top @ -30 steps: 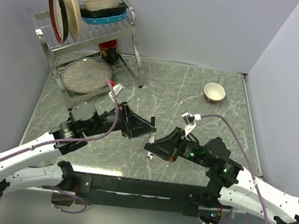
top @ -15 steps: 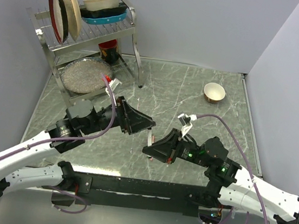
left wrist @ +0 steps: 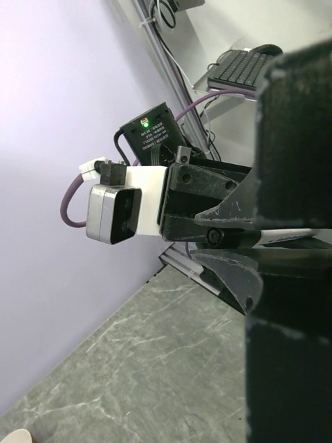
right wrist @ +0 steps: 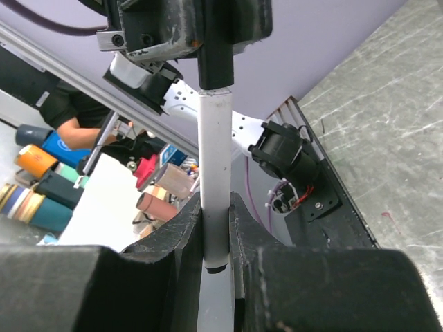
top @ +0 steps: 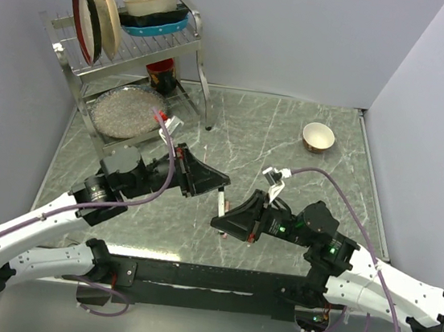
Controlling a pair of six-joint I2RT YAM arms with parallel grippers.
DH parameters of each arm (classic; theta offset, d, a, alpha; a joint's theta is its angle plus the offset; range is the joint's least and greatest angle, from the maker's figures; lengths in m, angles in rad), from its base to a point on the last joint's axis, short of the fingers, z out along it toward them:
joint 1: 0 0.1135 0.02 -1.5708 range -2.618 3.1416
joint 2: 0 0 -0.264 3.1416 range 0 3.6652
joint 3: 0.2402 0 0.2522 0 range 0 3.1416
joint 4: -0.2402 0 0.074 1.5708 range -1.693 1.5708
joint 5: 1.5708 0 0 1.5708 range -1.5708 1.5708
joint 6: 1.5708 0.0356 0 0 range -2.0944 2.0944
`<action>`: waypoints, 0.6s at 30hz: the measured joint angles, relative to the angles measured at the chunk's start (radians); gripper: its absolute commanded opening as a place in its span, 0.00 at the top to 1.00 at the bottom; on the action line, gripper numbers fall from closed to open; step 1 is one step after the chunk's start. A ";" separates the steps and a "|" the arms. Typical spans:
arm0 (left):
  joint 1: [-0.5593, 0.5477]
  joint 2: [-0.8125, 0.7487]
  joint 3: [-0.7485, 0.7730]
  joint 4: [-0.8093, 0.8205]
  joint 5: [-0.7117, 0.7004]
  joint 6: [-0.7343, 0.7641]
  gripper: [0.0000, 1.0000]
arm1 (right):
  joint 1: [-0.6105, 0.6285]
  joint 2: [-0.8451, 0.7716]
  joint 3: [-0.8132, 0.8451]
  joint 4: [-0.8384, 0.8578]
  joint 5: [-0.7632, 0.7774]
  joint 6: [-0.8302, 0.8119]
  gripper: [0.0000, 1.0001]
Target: Insert the pens into the pen caps
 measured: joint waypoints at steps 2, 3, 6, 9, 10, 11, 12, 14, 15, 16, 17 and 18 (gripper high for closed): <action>0.000 -0.004 0.000 0.007 0.003 -0.004 0.99 | 0.001 0.010 0.018 -0.017 0.006 -0.013 1.00; 0.001 -0.007 -0.002 0.014 0.003 -0.006 0.99 | 0.002 0.015 0.031 -0.028 0.009 -0.018 1.00; 0.003 -0.020 -0.014 0.053 0.010 -0.022 0.99 | 0.007 0.021 0.061 -0.051 0.023 -0.034 1.00; 0.006 -0.029 -0.058 0.146 0.021 -0.055 0.99 | 0.008 0.032 0.093 -0.072 0.017 -0.037 1.00; 0.010 -0.029 -0.072 0.180 0.024 -0.069 0.99 | 0.006 0.040 0.106 -0.077 0.015 -0.037 1.00; 0.014 -0.026 -0.082 0.214 0.025 -0.086 0.99 | 0.003 0.051 0.122 -0.085 0.013 -0.037 1.00; 0.017 -0.019 -0.085 0.243 0.026 -0.100 0.99 | 0.000 0.060 0.138 -0.088 0.013 -0.037 1.00; 0.023 -0.003 -0.082 0.312 0.029 -0.127 0.99 | -0.009 0.079 0.179 -0.093 0.006 -0.037 1.00; 0.024 0.004 -0.071 0.333 0.030 -0.136 0.99 | -0.015 0.088 0.199 -0.093 -0.002 -0.033 1.00; 0.025 0.011 -0.053 0.343 0.029 -0.136 0.99 | -0.028 0.099 0.219 -0.085 -0.018 -0.029 1.00; 0.025 0.011 -0.048 0.347 0.027 -0.136 0.99 | -0.037 0.103 0.223 -0.071 -0.034 -0.021 1.00; 0.025 0.004 -0.048 0.360 0.023 -0.138 0.99 | -0.052 0.109 0.223 -0.046 -0.061 -0.006 1.00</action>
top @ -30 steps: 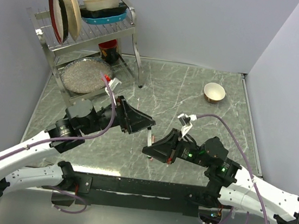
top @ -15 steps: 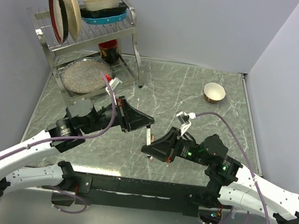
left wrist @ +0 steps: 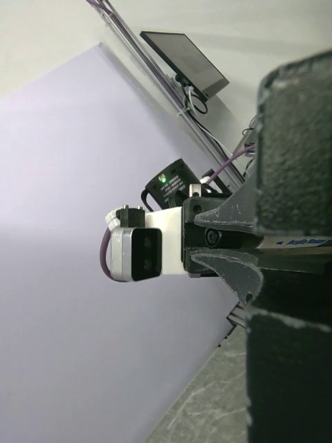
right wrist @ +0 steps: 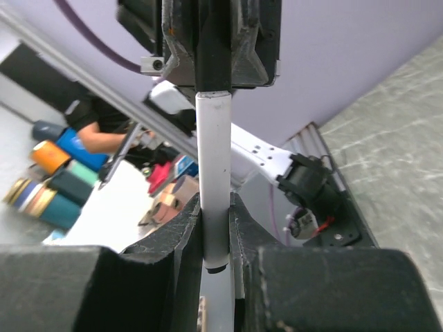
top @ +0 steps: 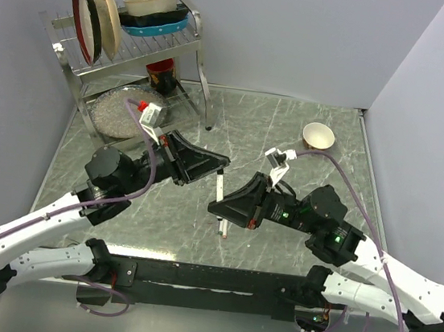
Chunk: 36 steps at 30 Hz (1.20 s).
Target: Insert the pens into the pen caps
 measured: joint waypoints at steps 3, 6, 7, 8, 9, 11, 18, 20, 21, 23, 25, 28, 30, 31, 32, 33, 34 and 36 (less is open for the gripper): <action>0.002 -0.027 -0.035 0.027 -0.021 -0.008 0.99 | -0.051 0.016 0.000 0.024 -0.093 0.036 1.00; 0.003 -0.040 -0.069 0.051 -0.040 -0.029 0.99 | -0.090 0.027 0.000 0.024 -0.163 0.048 1.00; 0.003 -0.042 -0.078 0.056 -0.043 -0.035 0.99 | -0.097 0.030 0.000 0.023 -0.177 0.048 1.00; 0.003 -0.045 -0.089 0.066 -0.048 -0.042 0.99 | -0.103 0.033 0.000 0.021 -0.189 0.047 1.00; 0.003 -0.048 -0.099 0.071 -0.055 -0.050 0.99 | -0.108 0.035 0.000 0.018 -0.197 0.047 1.00; 0.001 -0.053 -0.130 0.105 -0.070 -0.072 0.99 | -0.111 0.039 0.000 0.010 -0.203 0.039 1.00; -0.036 -0.046 -0.143 0.093 -0.163 -0.084 0.99 | -0.143 0.031 0.000 -0.040 -0.208 0.011 1.00; -0.046 -0.046 -0.148 0.089 -0.188 -0.084 0.99 | -0.148 0.033 0.000 -0.047 -0.209 -0.001 1.00; -0.049 -0.048 -0.159 0.097 -0.201 -0.086 0.99 | -0.154 0.037 0.003 -0.054 -0.216 -0.006 1.00; -0.056 -0.057 -0.183 0.113 -0.236 -0.091 0.99 | -0.166 0.051 0.014 -0.072 -0.233 -0.008 1.00; -0.068 -0.066 -0.206 0.129 -0.277 -0.093 0.99 | -0.188 0.064 0.017 -0.077 -0.264 -0.007 1.00; -0.091 -0.078 -0.239 0.155 -0.332 -0.102 0.99 | -0.216 0.073 0.019 -0.080 -0.313 -0.005 1.00; -0.104 -0.080 -0.251 0.173 -0.359 -0.111 0.99 | -0.224 0.084 0.037 -0.099 -0.334 -0.007 1.00; -0.112 -0.080 -0.251 0.179 -0.374 -0.114 0.99 | -0.227 0.090 0.051 -0.110 -0.341 -0.008 1.00; -0.120 -0.080 -0.251 0.188 -0.393 -0.114 0.99 | -0.229 0.097 0.065 -0.120 -0.348 -0.010 1.00; -0.133 -0.084 -0.249 0.191 -0.412 -0.113 0.99 | -0.230 0.101 0.075 -0.124 -0.356 -0.011 1.00; -0.143 -0.087 -0.248 0.187 -0.425 -0.112 0.99 | -0.232 0.103 0.080 -0.126 -0.365 -0.013 1.00; -0.163 -0.097 -0.237 0.165 -0.450 -0.105 0.99 | -0.232 0.103 0.082 -0.121 -0.374 -0.014 1.00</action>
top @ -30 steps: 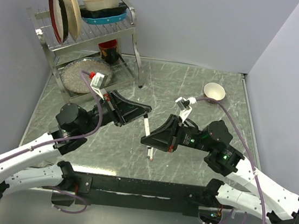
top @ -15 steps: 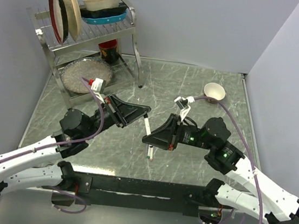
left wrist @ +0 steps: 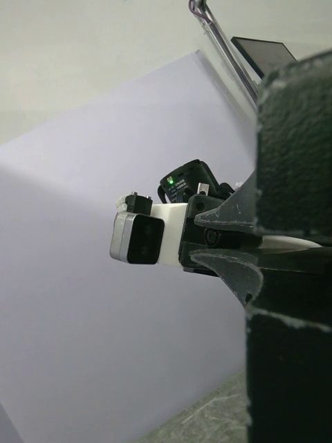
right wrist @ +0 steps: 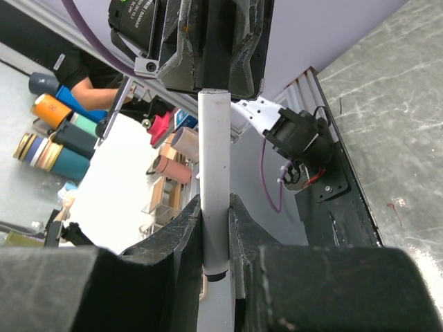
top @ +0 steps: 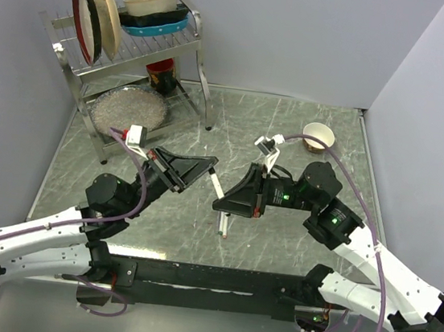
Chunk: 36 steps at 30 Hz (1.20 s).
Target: Insert the pens into the pen caps
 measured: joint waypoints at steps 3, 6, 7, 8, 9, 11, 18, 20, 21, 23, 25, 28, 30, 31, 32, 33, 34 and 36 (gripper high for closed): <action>-0.011 0.014 0.041 -0.052 -0.018 0.010 0.99 | -0.004 0.005 0.005 0.004 -0.002 0.001 1.00; -0.027 0.050 0.112 -0.100 -0.031 0.042 0.99 | -0.014 0.009 0.023 0.002 0.003 -0.011 1.00; -0.033 0.058 0.124 -0.101 -0.031 0.049 0.99 | -0.015 0.005 0.030 -0.003 0.004 -0.015 1.00; -0.043 0.063 0.133 -0.099 -0.033 0.056 0.99 | -0.016 0.001 0.034 -0.006 0.004 -0.018 1.00; -0.051 0.063 0.137 -0.100 -0.040 0.064 0.99 | -0.016 -0.002 0.037 -0.010 0.002 -0.021 1.00; -0.075 0.063 0.144 -0.110 -0.070 0.089 0.99 | -0.016 0.000 0.039 -0.015 -0.007 -0.028 1.00; -0.115 0.040 0.138 -0.131 -0.095 0.138 0.99 | -0.016 0.006 0.051 -0.042 -0.047 -0.064 1.00; -0.130 0.029 0.134 -0.149 -0.109 0.145 0.99 | -0.016 0.008 0.051 -0.050 -0.063 -0.069 1.00; -0.137 0.026 0.134 -0.154 -0.118 0.151 0.99 | -0.016 0.008 0.051 -0.051 -0.068 -0.070 1.00; -0.148 0.024 0.133 -0.163 -0.129 0.155 0.99 | -0.016 0.010 0.051 -0.049 -0.075 -0.070 1.00; -0.156 0.024 0.140 -0.173 -0.137 0.163 0.99 | -0.016 0.013 0.051 -0.047 -0.080 -0.069 1.00; -0.171 0.024 0.141 -0.169 -0.146 0.184 0.99 | -0.016 0.023 0.052 -0.034 -0.103 -0.064 1.00; -0.177 0.024 0.133 -0.154 -0.160 0.185 0.99 | -0.016 0.029 0.054 -0.031 -0.112 -0.060 1.00; -0.179 0.024 0.131 -0.150 -0.163 0.188 0.99 | -0.016 0.035 0.058 -0.031 -0.118 -0.055 1.00; -0.180 0.026 0.136 -0.155 -0.169 0.192 0.99 | -0.016 0.040 0.061 -0.031 -0.119 -0.052 1.00; -0.183 0.028 0.143 -0.162 -0.175 0.198 0.99 | -0.016 0.045 0.063 -0.029 -0.121 -0.047 1.00; -0.190 0.034 0.153 -0.169 -0.182 0.207 0.99 | -0.016 0.047 0.063 -0.021 -0.123 -0.039 1.00; -0.206 0.047 0.169 -0.170 -0.191 0.221 0.99 | -0.016 0.047 0.063 -0.002 -0.137 -0.025 1.00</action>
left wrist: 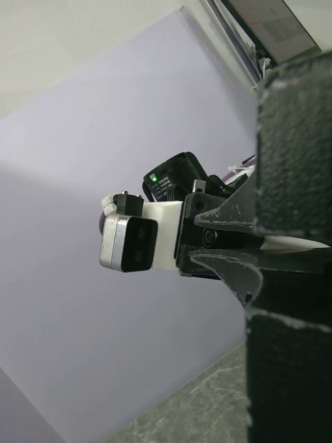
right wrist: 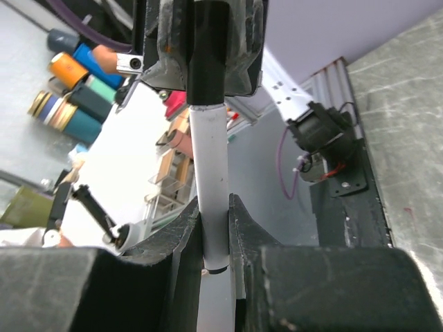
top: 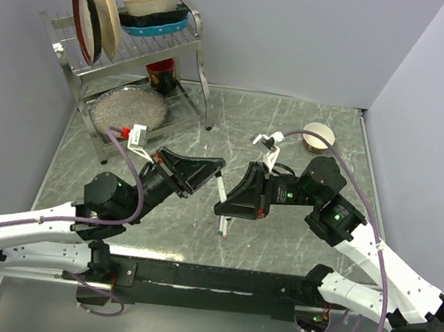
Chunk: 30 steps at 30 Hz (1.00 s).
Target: Insert the pens into the pen caps
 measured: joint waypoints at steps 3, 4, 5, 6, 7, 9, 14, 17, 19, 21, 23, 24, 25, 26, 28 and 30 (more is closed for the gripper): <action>-0.020 0.006 0.009 0.004 0.000 0.012 0.99 | 0.000 0.002 0.000 0.023 -0.033 0.021 1.00; -0.023 0.006 0.011 0.004 0.002 0.016 0.99 | 0.000 0.004 0.000 0.031 -0.044 0.030 1.00; -0.024 0.006 0.011 0.005 0.003 0.018 0.99 | 0.000 0.006 0.000 0.040 -0.053 0.041 1.00; -0.024 0.005 0.011 0.007 0.004 0.018 0.99 | -0.001 0.007 0.000 0.050 -0.058 0.052 1.00; -0.025 0.002 0.010 0.008 0.006 0.017 0.99 | -0.003 0.008 0.000 0.058 -0.063 0.063 1.00; -0.026 -0.018 -0.007 0.016 0.018 0.016 0.99 | -0.008 0.008 0.000 0.070 -0.079 0.076 1.00; -0.039 -0.048 -0.035 0.034 0.018 0.006 0.99 | -0.018 0.013 0.000 0.086 -0.114 0.107 1.00; -0.060 -0.037 -0.008 0.020 0.009 0.008 0.99 | -0.021 0.012 0.000 0.121 -0.134 0.120 1.00; -0.070 -0.032 0.001 0.023 0.004 0.008 0.99 | -0.021 0.012 0.000 0.140 -0.145 0.126 1.00; -0.072 -0.024 0.014 0.018 -0.003 0.007 0.99 | -0.021 0.012 0.000 0.152 -0.144 0.127 1.00; -0.076 -0.014 0.042 0.002 -0.013 0.010 0.99 | -0.021 0.012 0.000 0.166 -0.143 0.126 1.00; -0.080 -0.011 0.054 -0.008 -0.019 0.011 0.99 | -0.021 0.012 0.000 0.178 -0.141 0.127 1.00; -0.085 -0.008 0.068 -0.021 -0.030 0.014 0.99 | -0.021 0.012 -0.001 0.189 -0.135 0.130 1.00; -0.088 -0.005 0.082 -0.038 -0.038 0.017 0.99 | -0.021 0.011 -0.004 0.202 -0.129 0.134 1.00; -0.092 0.003 0.100 -0.064 -0.060 0.021 0.99 | -0.021 0.010 -0.011 0.218 -0.111 0.141 1.00; -0.093 0.007 0.106 -0.083 -0.079 0.023 0.99 | -0.021 0.005 -0.025 0.228 -0.092 0.143 1.00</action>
